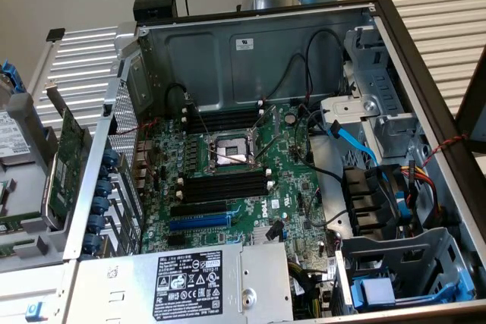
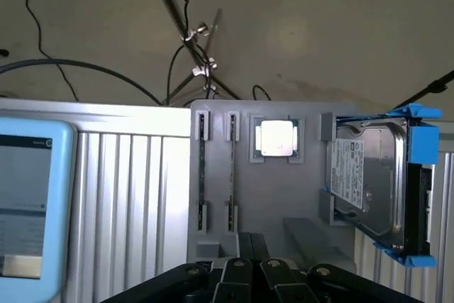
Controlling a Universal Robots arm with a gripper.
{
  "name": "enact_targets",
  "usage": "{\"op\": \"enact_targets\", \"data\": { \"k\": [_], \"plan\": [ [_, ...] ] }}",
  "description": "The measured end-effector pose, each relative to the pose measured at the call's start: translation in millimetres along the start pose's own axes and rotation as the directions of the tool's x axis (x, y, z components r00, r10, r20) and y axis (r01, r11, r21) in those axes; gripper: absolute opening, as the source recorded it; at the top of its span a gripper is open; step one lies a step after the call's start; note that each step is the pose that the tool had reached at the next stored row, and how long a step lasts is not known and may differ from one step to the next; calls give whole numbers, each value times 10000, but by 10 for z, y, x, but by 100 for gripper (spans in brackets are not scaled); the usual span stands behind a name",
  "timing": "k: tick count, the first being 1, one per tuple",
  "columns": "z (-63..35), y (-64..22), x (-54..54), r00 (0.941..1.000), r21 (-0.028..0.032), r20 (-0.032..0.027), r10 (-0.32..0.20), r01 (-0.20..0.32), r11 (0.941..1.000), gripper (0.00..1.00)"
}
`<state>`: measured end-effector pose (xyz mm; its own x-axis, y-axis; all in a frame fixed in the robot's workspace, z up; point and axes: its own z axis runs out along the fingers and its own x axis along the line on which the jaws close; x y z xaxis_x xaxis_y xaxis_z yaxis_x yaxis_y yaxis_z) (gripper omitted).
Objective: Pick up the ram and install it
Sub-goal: 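Pick up the ram and move it above insertion slot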
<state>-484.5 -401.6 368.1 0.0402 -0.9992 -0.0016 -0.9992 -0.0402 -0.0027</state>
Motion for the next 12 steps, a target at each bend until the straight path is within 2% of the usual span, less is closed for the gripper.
{"op": "enact_targets", "data": {
  "k": [4,5,6,7,12],
  "plan": [
    [3,11,23,10000,2,1,0,0,10000,11],
    [3,10,28,10000,2,0,0,0,10000,17],
    [4,11,31,10000,3,1,1,-1,10000,17],
    [5,11,32,10000,4,1,1,-1,10000,24],
    [7,11,34,10000,1,-7,0,0,10000,24]
  ]
}}
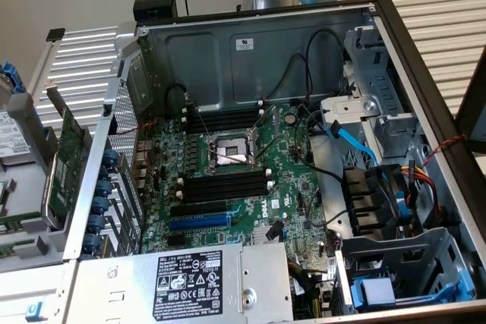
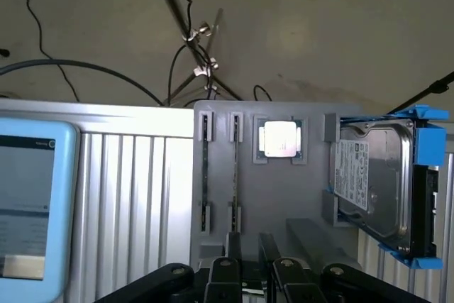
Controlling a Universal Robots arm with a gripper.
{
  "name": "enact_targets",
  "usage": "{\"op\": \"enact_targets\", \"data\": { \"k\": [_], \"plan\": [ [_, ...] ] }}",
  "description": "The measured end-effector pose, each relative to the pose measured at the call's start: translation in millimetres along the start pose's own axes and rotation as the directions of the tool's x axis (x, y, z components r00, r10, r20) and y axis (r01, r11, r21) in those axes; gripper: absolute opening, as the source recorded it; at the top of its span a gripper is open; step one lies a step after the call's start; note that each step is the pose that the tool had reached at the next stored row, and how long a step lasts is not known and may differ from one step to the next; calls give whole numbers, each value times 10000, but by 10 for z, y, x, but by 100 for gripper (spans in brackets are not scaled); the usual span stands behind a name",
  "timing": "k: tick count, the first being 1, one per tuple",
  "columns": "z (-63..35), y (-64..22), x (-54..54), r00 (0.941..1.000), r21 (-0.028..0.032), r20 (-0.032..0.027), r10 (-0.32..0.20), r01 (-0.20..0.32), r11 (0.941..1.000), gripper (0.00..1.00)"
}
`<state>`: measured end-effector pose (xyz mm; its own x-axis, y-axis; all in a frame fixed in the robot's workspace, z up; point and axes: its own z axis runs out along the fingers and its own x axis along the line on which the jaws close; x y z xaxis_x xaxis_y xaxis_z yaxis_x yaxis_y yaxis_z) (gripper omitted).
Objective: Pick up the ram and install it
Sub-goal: 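Pick up the ram and move it above insertion slot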
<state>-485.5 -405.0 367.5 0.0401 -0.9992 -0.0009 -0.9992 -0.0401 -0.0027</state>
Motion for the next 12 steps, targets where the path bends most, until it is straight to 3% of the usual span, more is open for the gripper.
{"op": "enact_targets", "data": {
  "k": [12],
  "plan": [
    [43,0,9,10000,-4,4,-1,1,10000,24]
  ]
}}
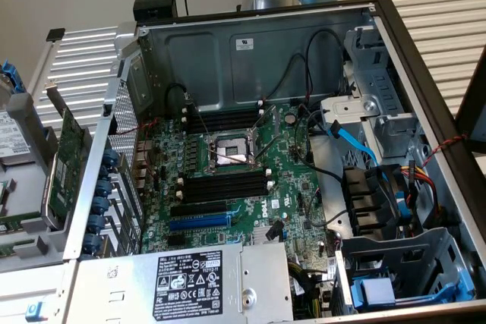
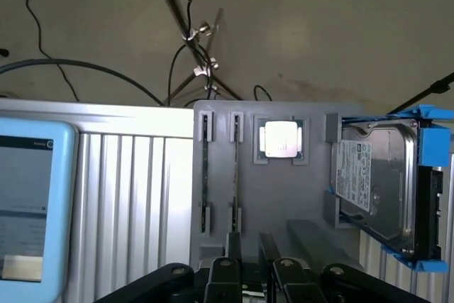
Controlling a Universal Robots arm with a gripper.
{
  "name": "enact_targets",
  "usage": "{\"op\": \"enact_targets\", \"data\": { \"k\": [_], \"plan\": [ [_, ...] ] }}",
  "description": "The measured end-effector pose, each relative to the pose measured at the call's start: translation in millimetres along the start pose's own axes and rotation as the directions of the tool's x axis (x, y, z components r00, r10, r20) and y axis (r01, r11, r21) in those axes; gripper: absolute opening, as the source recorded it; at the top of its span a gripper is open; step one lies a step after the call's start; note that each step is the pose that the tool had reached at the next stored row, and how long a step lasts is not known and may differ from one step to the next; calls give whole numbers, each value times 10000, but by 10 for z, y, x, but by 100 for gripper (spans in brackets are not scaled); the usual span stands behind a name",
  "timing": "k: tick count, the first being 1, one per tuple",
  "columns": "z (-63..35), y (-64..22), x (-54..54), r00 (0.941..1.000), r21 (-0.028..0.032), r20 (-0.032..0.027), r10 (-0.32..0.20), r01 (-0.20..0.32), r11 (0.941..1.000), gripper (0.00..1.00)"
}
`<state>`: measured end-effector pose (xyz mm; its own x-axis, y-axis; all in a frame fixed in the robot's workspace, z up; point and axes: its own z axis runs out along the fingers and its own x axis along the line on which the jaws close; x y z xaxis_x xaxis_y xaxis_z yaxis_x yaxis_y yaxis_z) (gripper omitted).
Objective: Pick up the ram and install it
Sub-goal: 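Pick up the ram and move it above insertion slot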
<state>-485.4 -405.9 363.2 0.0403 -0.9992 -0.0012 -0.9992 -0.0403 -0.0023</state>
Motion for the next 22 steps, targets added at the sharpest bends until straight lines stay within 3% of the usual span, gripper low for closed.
{"op": "enact_targets", "data": {
  "k": [4,9,10,22],
  "plan": [
    [9,1,21,10000,-6,0,1,-1,10000,24],
    [49,4,83,10000,-62,3,2,-2,10000,26],
    [67,4,92,10000,-69,3,1,-1,10000,33],
    [284,12,287,10000,-80,3,1,-1,10000,33]
  ]
}}
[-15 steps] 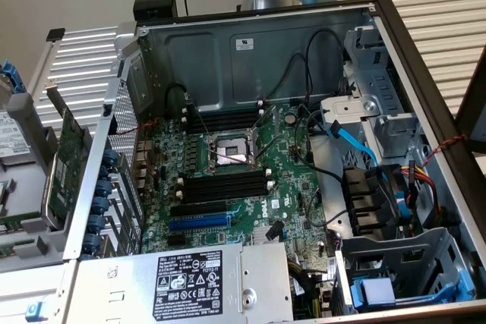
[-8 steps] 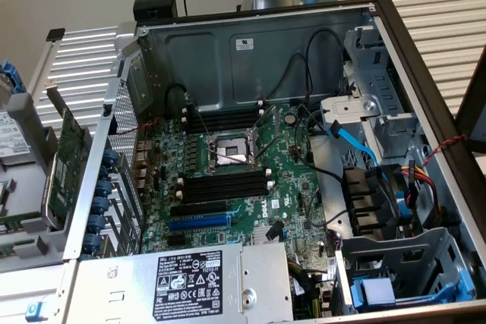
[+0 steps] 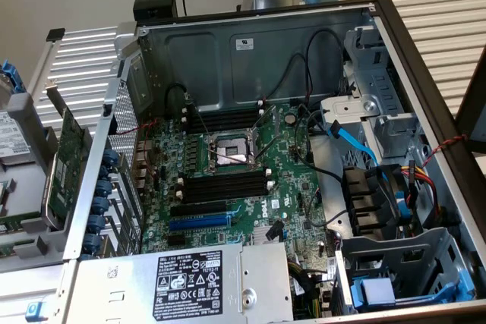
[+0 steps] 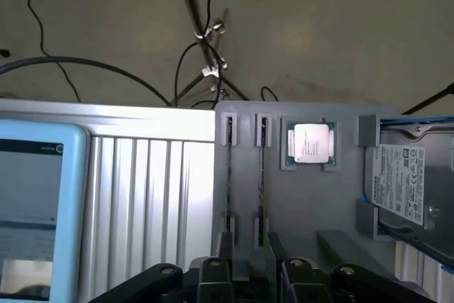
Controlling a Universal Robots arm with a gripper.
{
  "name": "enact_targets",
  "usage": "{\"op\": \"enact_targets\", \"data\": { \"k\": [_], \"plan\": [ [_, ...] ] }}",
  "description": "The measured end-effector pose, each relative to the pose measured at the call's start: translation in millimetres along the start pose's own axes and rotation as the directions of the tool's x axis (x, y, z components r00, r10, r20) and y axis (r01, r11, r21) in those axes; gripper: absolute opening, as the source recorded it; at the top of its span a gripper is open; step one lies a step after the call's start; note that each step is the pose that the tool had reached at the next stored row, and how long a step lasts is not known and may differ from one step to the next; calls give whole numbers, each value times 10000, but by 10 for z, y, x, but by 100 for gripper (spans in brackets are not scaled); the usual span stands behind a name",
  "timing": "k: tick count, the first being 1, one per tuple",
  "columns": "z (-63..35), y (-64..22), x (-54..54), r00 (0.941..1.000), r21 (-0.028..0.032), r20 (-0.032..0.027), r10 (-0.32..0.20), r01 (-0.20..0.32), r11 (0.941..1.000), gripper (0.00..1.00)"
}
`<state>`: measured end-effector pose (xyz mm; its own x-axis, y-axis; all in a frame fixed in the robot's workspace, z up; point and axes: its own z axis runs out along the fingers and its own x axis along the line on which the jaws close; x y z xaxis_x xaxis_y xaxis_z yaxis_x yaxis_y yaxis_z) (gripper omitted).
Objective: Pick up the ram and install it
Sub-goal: 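Pick up the ram and move it above insertion slot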
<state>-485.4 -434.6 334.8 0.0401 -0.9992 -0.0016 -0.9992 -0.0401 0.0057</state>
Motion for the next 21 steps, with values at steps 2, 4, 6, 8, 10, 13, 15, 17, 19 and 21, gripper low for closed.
{"op": "enact_targets", "data": {
  "k": [2,4,6,8,10,13,15,17,19,21],
  "plan": [
    [36,1,4,10000,0,0,2,-2,10000,33],
    [74,0,8,10000,-1,-1,0,0,10000,33],
    [108,-3,9,10000,-1,-1,0,0,10000,33],
    [146,-7,9,10000,0,0,0,0,10000,33],
    [182,-9,9,10000,-1,0,0,0,10000,33],
    [236,-11,9,10000,-1,0,0,0,10000,33],
    [272,-14,10,10000,-4,0,0,0,10000,33],
    [310,-17,11,10000,-4,0,-1,1,10000,33],
    [346,-20,12,10000,-7,0,0,0,10000,35],
    [382,-23,13,10000,-10,0,1,-1,10000,41]
  ]
}}
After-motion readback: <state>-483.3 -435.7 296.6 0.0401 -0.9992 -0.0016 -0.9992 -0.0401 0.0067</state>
